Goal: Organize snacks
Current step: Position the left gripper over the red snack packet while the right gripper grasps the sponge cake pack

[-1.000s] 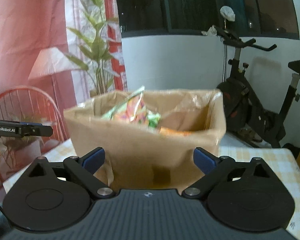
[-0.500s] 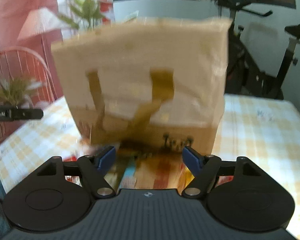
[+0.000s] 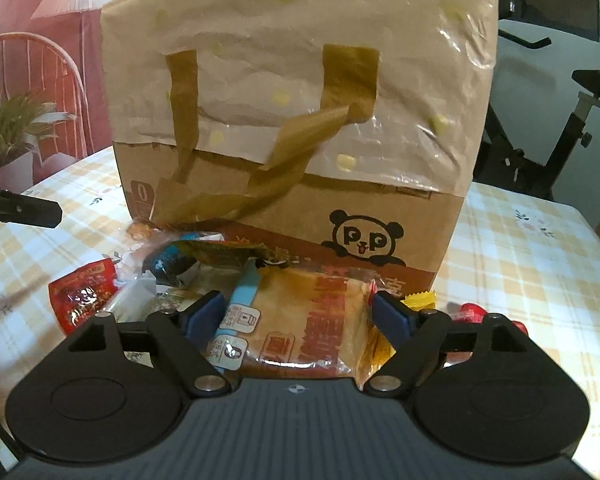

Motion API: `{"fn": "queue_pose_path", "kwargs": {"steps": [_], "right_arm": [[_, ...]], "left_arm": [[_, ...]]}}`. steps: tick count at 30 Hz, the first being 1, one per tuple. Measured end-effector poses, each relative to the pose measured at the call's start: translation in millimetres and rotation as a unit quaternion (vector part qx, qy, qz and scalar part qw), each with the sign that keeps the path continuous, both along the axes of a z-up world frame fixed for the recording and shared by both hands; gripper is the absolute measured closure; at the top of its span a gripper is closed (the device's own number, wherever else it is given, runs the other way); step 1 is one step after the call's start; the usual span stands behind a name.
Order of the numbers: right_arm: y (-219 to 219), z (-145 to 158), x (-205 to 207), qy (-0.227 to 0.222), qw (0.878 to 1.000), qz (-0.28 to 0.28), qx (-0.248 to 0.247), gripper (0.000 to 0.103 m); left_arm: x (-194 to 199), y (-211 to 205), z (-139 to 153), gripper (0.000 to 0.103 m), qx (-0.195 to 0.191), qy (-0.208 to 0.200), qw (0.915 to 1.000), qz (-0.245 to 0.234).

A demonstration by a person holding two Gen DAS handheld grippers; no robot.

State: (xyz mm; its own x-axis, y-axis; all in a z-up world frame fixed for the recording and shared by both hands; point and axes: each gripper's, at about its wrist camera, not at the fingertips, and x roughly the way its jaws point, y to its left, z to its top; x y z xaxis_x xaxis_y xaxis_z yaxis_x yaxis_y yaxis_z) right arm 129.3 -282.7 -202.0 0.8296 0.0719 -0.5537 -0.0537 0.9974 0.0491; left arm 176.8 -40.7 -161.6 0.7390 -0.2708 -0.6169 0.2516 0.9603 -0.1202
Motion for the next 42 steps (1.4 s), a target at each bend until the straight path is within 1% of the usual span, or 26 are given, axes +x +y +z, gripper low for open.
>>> {"fn": "queue_pose_path", "kwargs": {"steps": [2,7,10,17,22,27,33,37,42], "right_arm": [[0,-3,-2,-0.005,1.0,-0.005,0.007,0.018],[-4,-7,-4,-0.003,1.0,0.0,0.018,0.018],[-7,-7,-7,-0.007,1.0,0.004,0.025,0.02],[-11,-7,-10,-0.01,0.999,0.012,0.034,0.023],[-13,-7,-10,-0.01,0.999,0.012,0.043,0.024],[-14,-7,-10,-0.01,0.999,0.012,0.046,0.024],[-14,-7,-11,-0.01,0.999,0.011,0.049,0.024],[-14,-7,-11,-0.01,0.999,0.011,0.049,0.024],[-14,-7,-11,-0.01,0.999,0.011,0.049,0.024]], "left_arm": [[0,0,-2,0.042,0.002,0.0,1.0,0.003],[0,-2,-6,0.042,0.005,0.001,1.0,0.005],[1,-4,-10,0.042,0.005,0.009,0.9999,0.001],[-2,-13,-16,0.042,0.013,0.022,0.9995,-0.021],[-4,-22,-23,0.042,0.031,0.035,0.9981,-0.039],[-7,-24,-26,0.041,0.041,0.044,0.9969,-0.05],[-6,-29,-32,0.038,0.054,0.056,0.9954,-0.056],[-7,-32,-37,0.036,0.065,0.057,0.9945,-0.059],[-6,-31,-40,0.032,0.064,0.054,0.9948,-0.056]]}}
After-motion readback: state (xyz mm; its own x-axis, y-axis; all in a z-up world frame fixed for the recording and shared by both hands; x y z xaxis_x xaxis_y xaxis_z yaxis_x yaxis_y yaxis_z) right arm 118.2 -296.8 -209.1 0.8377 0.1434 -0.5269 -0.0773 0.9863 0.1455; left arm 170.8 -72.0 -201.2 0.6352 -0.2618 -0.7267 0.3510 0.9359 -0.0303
